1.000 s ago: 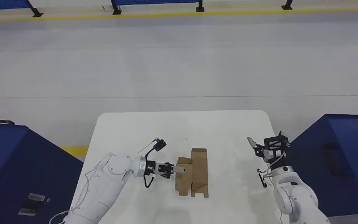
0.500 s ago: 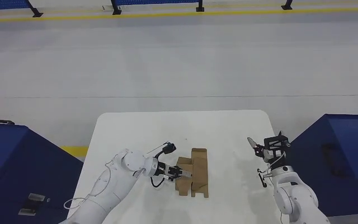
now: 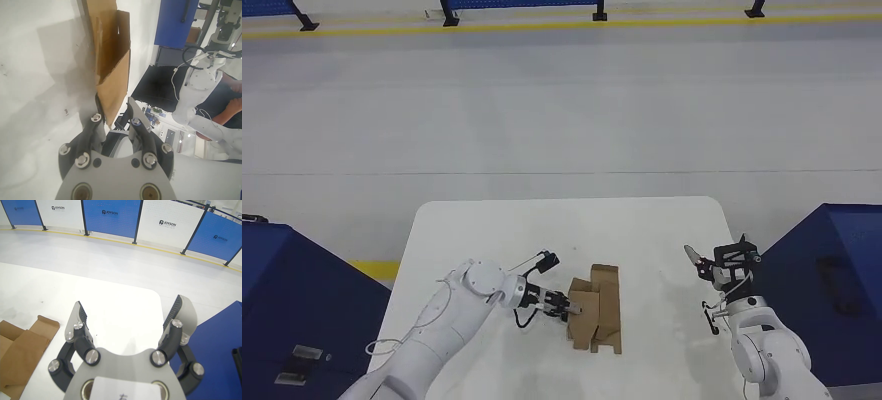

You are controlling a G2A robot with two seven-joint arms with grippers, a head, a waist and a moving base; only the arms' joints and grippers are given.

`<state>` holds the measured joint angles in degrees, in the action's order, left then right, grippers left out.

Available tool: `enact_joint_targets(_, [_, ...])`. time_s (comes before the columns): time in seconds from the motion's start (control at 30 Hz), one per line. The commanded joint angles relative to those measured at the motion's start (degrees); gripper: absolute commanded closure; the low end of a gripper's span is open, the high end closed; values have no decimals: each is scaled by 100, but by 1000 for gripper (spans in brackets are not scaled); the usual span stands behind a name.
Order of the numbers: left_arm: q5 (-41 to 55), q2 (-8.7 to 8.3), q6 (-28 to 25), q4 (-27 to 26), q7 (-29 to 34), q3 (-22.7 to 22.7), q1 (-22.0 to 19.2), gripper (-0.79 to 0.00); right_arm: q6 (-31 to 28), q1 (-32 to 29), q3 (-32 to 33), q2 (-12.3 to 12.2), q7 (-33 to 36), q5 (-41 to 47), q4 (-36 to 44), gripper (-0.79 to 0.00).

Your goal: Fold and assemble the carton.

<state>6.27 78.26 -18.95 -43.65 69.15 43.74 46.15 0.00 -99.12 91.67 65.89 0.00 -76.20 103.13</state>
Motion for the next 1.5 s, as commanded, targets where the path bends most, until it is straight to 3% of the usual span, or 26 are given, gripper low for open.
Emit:
enact_joint_targets(0.0, [128,26,-103,95,50,-4,-30,0,0,0,0,0,0,0,0,-785])
enact_joint_targets(0.2, [519,15,-561,170,147,158,-49,0,-104,56,95,-3,-12,80,-22,-785])
enact_joint_targets(0.27, [585,-56,-950,32,50,340,-13,0,5,92,164,3,35,117,-4,-785])
enact_joint_targets(0.33, [529,-173,-1329,-227,-34,557,104,0,-317,61,176,-2,424,380,101,-785])
enact_joint_targets(0.43, [682,-387,-1450,-888,169,957,424,0,-1236,60,523,-64,1646,1272,326,-785])
enact_joint_targets(0.53, [647,-643,-1314,-1825,305,1377,881,0,-1653,66,747,-110,2551,1788,501,-785])
enact_joint_targets(0.63, [550,-869,-1244,-2651,375,1797,1424,0,-2554,245,801,-182,4279,3482,312,-785])
enact_joint_targets(0.7, [398,-984,-1327,-3017,275,2100,1711,0,-2653,646,925,-261,5575,4580,0,-785])
enact_joint_targets(0.73, [169,-1029,-1387,-3157,91,2239,1849,0,-2631,722,954,-275,5756,4674,-51,-785])
enact_joint_targets(1.47, [169,-1029,-1387,-3157,91,2239,1849,0,-2631,722,954,-275,5756,4674,-51,-785])
